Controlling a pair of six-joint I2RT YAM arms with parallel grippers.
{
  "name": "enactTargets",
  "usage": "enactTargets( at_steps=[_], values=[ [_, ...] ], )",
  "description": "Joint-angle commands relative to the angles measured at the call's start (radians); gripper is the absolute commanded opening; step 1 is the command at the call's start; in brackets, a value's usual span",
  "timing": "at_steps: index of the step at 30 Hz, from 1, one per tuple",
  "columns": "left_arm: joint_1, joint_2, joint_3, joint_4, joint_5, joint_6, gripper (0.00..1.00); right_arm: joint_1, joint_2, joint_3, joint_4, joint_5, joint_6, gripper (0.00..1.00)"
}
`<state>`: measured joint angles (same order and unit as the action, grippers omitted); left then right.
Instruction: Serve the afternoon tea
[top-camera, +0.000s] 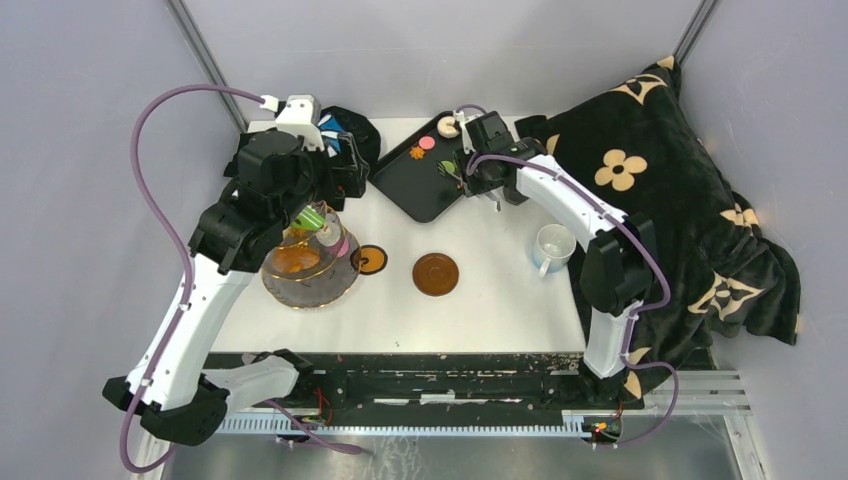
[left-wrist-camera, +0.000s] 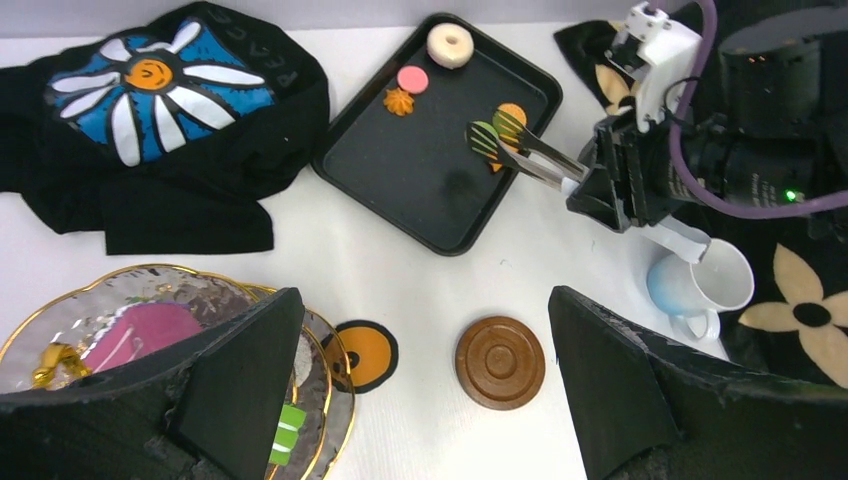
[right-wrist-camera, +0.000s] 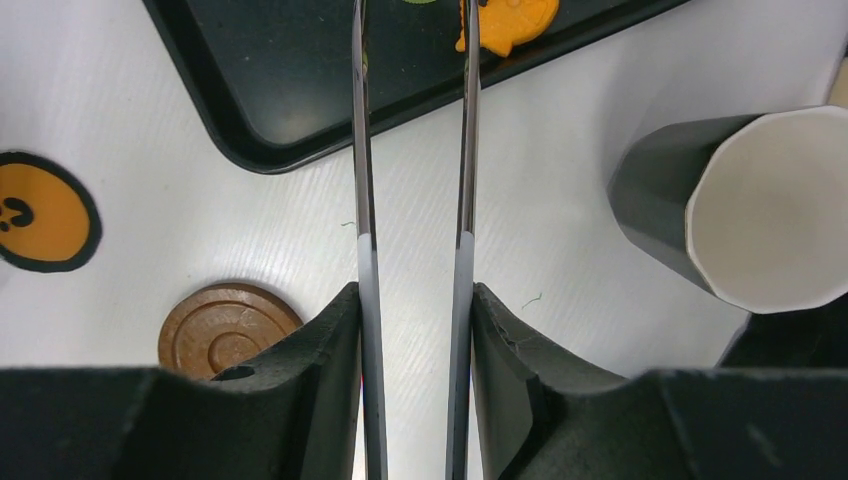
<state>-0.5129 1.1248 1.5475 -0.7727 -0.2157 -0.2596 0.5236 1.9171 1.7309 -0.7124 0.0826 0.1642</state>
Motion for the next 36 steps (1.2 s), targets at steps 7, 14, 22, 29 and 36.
enactTargets(
  at_steps=[7,14,22,29,36],
  values=[
    [-0.002,-0.089,-0.014,0.088,-0.100,0.008,0.99,0.032,-0.198,-0.137,0.119,-0.142,0.058,0.18],
    [-0.001,-0.099,-0.018,0.100,-0.115,-0.013,0.99,0.164,-0.294,-0.210,0.088,-0.145,0.056,0.17],
    [-0.002,-0.119,-0.022,0.104,-0.143,-0.033,0.99,0.312,-0.305,-0.258,0.092,-0.206,0.077,0.15],
    [-0.002,-0.129,-0.015,0.092,-0.169,-0.030,0.99,0.396,-0.268,-0.245,0.100,-0.231,0.083,0.15],
    [-0.001,-0.127,-0.028,0.090,-0.156,-0.042,0.99,0.445,-0.212,-0.201,0.092,-0.234,0.090,0.15]
  ],
)
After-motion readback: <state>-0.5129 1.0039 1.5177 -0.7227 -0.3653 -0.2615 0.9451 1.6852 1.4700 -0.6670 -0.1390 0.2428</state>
